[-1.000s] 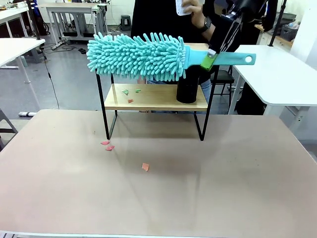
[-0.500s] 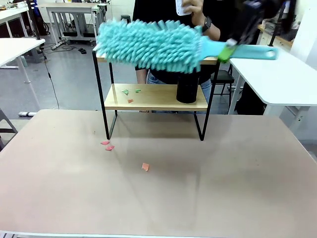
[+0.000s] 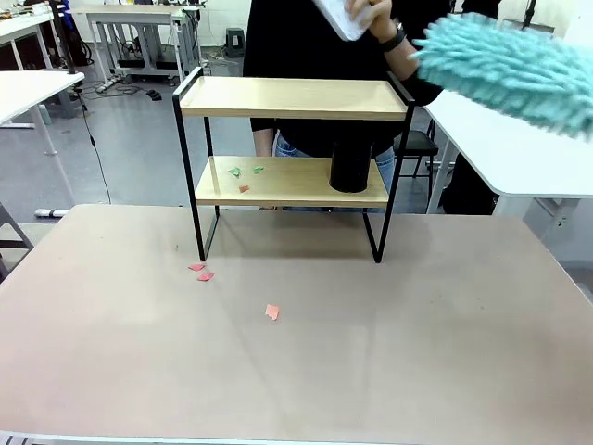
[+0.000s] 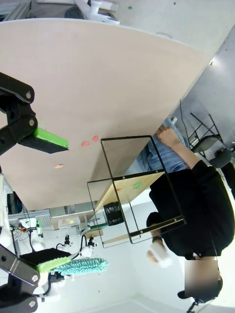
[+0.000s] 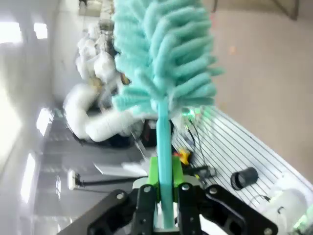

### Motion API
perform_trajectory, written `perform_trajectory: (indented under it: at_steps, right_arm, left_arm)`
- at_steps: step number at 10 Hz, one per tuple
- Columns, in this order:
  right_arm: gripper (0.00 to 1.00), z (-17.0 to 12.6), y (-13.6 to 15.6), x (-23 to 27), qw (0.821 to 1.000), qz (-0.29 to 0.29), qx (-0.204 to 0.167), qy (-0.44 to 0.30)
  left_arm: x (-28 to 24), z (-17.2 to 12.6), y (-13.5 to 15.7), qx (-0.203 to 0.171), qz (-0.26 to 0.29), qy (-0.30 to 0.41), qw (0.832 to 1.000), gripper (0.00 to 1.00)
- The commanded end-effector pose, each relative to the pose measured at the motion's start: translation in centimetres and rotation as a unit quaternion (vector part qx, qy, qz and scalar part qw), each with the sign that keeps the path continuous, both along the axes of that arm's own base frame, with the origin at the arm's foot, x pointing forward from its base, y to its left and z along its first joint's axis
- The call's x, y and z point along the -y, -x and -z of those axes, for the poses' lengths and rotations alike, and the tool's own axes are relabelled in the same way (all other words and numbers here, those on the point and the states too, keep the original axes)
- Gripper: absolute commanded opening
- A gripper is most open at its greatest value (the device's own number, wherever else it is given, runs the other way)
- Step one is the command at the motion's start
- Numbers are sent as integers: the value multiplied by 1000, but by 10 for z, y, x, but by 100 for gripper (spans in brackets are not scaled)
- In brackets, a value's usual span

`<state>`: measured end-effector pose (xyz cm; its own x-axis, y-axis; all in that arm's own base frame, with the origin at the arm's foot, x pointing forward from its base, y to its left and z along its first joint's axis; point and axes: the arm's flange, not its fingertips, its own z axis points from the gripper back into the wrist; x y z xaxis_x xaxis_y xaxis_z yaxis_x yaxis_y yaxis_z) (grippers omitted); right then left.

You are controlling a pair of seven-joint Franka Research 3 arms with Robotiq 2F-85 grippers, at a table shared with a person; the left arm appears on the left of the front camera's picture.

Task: Clean the shelf.
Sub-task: Clean the specific tier of the Shelf with the Duster once objects are removed, then clean the remaining tier of the Shelf with the Duster once objects are removed.

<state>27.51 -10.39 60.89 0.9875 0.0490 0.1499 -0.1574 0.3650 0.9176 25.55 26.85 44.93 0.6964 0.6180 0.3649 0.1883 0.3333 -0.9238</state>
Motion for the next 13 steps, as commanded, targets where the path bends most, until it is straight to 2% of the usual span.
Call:
perform_trajectory:
  at_steps: [1,2,4,5,6,13]
  right_arm:
    - [12,34,13,9,997,62,-2,-38]
    - [12,57,22,21,999,30,-14,-16]
    - [12,106,31,41,999,-21,-29,-23]
    - [12,128,26,42,998,-3,-58,-14]
    - [12,91,31,32,999,19,-36,-18]
    - [12,91,31,32,999,19,-36,-18]
  left_arm:
    - [1,-1,3,0,6,-2,1000,100]
    - [1,-1,3,0,6,-2,1000,100]
    - [1,-1,3,0,6,-2,1000,100]
    - [1,-1,3,0,6,-2,1000,100]
    - [1,-1,3,0,6,-2,1000,100]
    - [1,-1,3,0,6,-2,1000,100]
